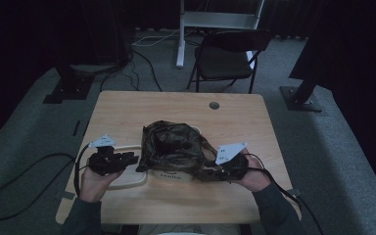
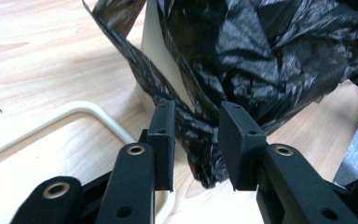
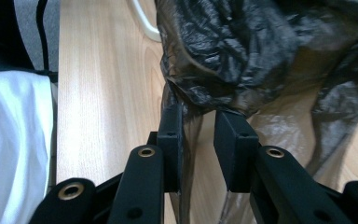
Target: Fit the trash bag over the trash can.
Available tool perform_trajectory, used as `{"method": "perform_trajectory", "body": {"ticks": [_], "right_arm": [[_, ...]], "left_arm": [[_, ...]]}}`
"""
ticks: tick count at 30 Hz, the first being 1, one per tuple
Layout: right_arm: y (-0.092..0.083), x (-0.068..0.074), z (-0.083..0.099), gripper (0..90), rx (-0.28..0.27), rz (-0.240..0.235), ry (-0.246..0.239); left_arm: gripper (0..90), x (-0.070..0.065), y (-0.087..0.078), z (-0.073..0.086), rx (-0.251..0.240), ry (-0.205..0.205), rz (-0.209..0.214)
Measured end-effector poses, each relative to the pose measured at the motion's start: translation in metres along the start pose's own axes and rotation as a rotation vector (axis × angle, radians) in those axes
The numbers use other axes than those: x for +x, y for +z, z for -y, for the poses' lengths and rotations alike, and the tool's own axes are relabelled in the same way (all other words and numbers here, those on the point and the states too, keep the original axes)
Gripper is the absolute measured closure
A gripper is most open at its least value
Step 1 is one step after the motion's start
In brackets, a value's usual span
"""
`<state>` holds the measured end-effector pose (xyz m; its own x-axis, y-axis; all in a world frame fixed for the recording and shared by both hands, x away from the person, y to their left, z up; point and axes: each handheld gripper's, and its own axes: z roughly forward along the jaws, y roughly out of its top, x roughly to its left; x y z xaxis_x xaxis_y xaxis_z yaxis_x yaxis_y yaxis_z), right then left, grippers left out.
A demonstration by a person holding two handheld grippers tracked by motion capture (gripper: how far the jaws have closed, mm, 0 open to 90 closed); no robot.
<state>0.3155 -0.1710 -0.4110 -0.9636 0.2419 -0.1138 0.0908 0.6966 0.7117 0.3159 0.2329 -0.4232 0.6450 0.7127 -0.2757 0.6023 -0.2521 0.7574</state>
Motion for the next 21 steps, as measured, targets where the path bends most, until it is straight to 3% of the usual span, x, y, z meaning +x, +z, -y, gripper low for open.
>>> {"method": "perform_trajectory", "body": {"ticks": [10, 16, 21], "right_arm": [[-0.018, -0.007, -0.003, 69.6, -0.030, 0.061, 0.015], [-0.017, -0.008, -0.012, 67.4, -0.061, 0.077, 0.015], [-0.009, -0.010, -0.022, 65.5, -0.068, 0.078, 0.015]], "left_arm": [[64.4, -0.009, 0.003, -0.017, -0.022, 0.033, 0.007], [61.7, -0.017, 0.009, -0.029, -0.028, 0.054, 0.020], [59.5, -0.022, 0.019, -0.039, -0.017, 0.068, 0.006]]}}
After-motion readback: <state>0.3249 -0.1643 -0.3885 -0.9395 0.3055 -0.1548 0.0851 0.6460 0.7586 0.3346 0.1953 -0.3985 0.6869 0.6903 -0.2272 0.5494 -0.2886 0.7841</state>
